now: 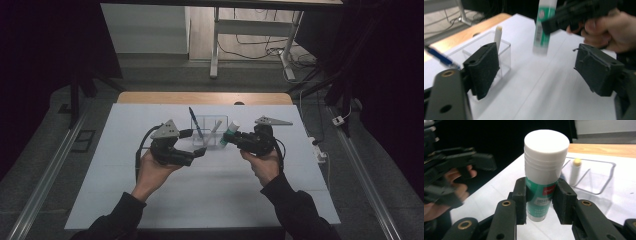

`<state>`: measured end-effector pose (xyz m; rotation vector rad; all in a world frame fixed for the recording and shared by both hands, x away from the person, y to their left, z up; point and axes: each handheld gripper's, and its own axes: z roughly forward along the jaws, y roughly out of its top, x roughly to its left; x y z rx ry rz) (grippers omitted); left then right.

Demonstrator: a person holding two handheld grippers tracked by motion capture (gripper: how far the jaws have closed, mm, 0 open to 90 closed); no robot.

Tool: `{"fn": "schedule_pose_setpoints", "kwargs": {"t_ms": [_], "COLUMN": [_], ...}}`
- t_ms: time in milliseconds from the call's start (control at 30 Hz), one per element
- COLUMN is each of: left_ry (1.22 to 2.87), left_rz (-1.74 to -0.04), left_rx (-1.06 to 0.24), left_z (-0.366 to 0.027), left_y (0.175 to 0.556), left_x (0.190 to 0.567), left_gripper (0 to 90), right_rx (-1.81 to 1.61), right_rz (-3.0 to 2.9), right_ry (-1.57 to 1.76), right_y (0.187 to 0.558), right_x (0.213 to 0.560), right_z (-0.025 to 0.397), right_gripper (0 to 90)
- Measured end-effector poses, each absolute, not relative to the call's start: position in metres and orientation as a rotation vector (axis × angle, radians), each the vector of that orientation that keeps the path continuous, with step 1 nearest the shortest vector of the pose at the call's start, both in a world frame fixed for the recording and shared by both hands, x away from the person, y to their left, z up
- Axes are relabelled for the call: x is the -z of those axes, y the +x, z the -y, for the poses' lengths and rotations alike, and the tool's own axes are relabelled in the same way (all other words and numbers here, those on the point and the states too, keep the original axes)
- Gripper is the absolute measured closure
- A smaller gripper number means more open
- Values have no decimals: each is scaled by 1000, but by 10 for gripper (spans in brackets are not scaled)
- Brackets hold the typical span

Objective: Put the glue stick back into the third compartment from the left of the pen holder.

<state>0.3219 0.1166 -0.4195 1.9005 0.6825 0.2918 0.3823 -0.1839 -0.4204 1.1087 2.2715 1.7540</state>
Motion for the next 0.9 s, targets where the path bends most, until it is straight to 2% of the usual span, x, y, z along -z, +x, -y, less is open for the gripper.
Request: {"fn": "schedule_pose_setpoints", "kwargs": {"t_ms": [367,900], "left_ry": [1929,1948], "left_rz": [-772,-863], "left_rx": [-247,-274], "left_z": [-138,-172], "left_y": [297,258], "left_x": [428,440], "left_gripper": [90,4], "right_rx": [-1664,-1582], "right_rz": [-2194,-2108], "right_ry": [1119,1123], "right_y": [404,434], "right_x": [419,422], "right_z": [192,191], "right_gripper": [653,653]}}
